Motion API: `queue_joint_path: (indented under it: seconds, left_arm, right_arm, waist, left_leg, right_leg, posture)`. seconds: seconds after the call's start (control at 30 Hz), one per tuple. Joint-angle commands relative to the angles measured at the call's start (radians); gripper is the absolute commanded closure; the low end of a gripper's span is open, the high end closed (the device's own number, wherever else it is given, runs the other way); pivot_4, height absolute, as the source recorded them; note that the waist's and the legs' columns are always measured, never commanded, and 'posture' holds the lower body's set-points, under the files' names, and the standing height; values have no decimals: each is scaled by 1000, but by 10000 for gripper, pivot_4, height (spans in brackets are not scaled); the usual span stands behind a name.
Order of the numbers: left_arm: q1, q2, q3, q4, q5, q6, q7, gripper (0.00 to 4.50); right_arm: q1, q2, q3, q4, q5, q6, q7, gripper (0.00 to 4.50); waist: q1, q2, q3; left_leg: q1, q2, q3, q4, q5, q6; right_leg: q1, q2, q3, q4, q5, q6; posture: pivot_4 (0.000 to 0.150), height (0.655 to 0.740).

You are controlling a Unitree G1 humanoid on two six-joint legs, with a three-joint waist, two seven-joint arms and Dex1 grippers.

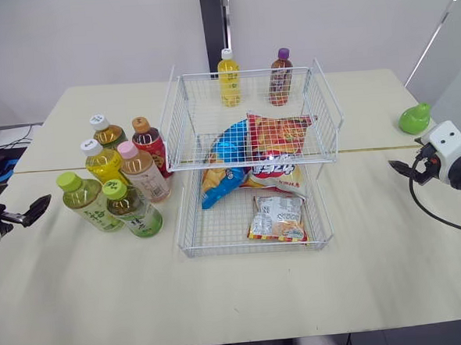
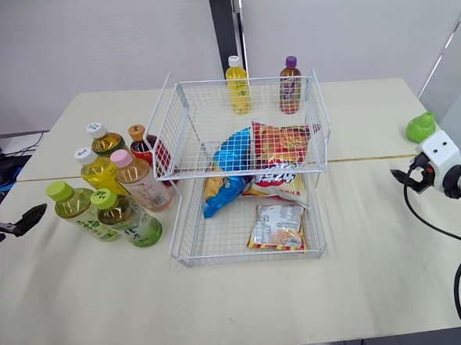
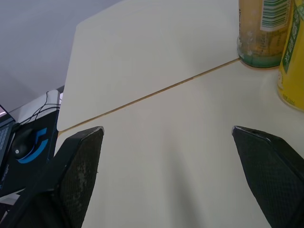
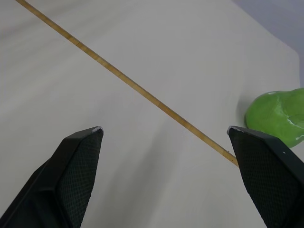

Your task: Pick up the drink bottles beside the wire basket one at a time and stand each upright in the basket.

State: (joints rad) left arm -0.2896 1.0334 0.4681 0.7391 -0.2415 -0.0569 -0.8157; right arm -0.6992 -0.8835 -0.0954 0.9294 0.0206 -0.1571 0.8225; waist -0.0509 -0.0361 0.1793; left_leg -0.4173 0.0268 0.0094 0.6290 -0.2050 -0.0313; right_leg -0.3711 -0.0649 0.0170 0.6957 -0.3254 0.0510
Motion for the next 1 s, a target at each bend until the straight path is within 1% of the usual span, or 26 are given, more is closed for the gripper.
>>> queue_joint_path:
  seconds: [0.03,0.1,0.23,0.33,0.4,0.47,0.53,0.6,0.67,0.73,0.77,0.8,0.87,0.9,0.93,1.0]
  left_arm:
    - [-4,16,19,-10,-8,-5,15,0]
    - [-2,12,32,-14,-15,3,33,0]
    - [5,2,57,-11,3,-23,143,0]
    - [13,0,63,-1,-5,-27,167,0]
    - [10,5,60,14,-12,-40,152,0]
    - [-9,15,56,46,-34,-11,100,0]
    - [-36,10,80,63,-87,18,42,0]
    - [-59,2,91,75,-114,23,24,0]
    - [-74,-9,87,82,-124,25,17,0]
    - [-83,-20,82,85,-135,34,2,0]
    - [-84,-27,77,83,-138,37,-3,0]
    - [-85,-38,73,78,-142,42,-7,0]
    - [-88,-51,69,75,-143,47,-11,0]
    - [-91,-55,68,76,-143,47,-12,0]
    - [-94,-57,67,78,-143,47,-13,0]
    - [-98,-63,64,80,-143,46,-18,0]
  right_arm:
    - [-8,-16,-19,-13,-8,-40,-48,51]
    - [-5,-13,-21,-8,-23,-73,-108,51]
    - [-7,-3,-37,17,-27,-136,-205,51]
    - [-34,-9,-49,31,8,-102,-163,51]
    - [-55,-12,-67,18,45,-78,-118,51]
    - [-86,-12,-92,-11,94,-73,-65,51]
    - [-119,-8,-114,-69,153,-48,10,51]
    - [-134,-2,-120,-206,241,39,129,51]
    - [-138,2,-119,-418,369,219,219,51]
    - [-129,-2,-118,-615,487,398,254,51]
    - [-124,-5,-118,-723,555,492,256,51]
    - [-121,-12,-119,-857,668,620,249,51]
    - [-117,-14,-132,-1037,833,802,211,51]
    - [-115,-10,-142,-1109,925,884,177,51]
    - [-113,-5,-152,-1152,983,938,146,51]
    - [-82,5,-152,-1247,1053,993,112,51]
  waist:
    - [0,0,0]
    - [0,0,0]
    - [0,0,0]
    - [0,0,0]
    - [0,0,0]
    - [-2,0,0]
    - [-3,0,0]
    - [-3,0,0]
    - [-3,1,0]
    - [-1,1,0]
    - [-1,1,0]
    - [1,1,0]
    - [4,1,0]
    - [7,0,0]
    - [10,-1,0]
    - [16,-3,-2]
  left_leg:
    - [0,0,0,0,0,0]
    - [0,0,0,0,0,0]
    - [0,0,0,0,0,0]
    - [0,0,0,0,0,0]
    - [0,0,0,0,0,0]
    - [0,0,1,0,0,0]
    - [0,0,1,0,0,0]
    - [0,1,0,0,0,0]
    - [0,1,0,0,0,0]
    - [0,1,-1,0,0,0]
    - [0,1,-1,0,0,0]
    - [0,1,-1,0,0,0]
    - [-1,1,-2,0,0,0]
    - [-1,2,-3,0,0,0]
    - [-1,2,-4,0,0,0]
    - [-2,2,-5,0,0,0]
  right_leg:
    - [0,0,0,0,0,0]
    - [0,0,0,0,0,0]
    - [0,0,0,0,0,0]
    - [0,0,0,0,0,0]
    - [0,0,0,0,0,0]
    - [0,0,1,0,0,0]
    - [0,0,0,0,0,0]
    - [0,0,0,0,0,0]
    - [0,1,0,0,0,0]
    - [0,1,-1,1,0,0]
    - [0,1,-1,1,0,0]
    - [0,0,-1,1,0,0]
    - [0,0,-2,1,0,0]
    - [0,-1,-2,1,0,0]
    - [0,-4,-3,0,0,0]
    - [0,-4,-4,0,0,0]
  posture:
    - [1500,7400]
    - [1500,7400]
    - [1500,7400]
    - [1500,7400]
    - [1500,7400]
    - [1500,7400]
    - [1500,7400]
    - [1500,7400]
    - [1500,7400]
    - [1500,7400]
    - [1500,7400]
    - [1500,7400]
    - [1500,7400]
    - [1500,7400]
    - [1500,7400]
    - [1500,7400]
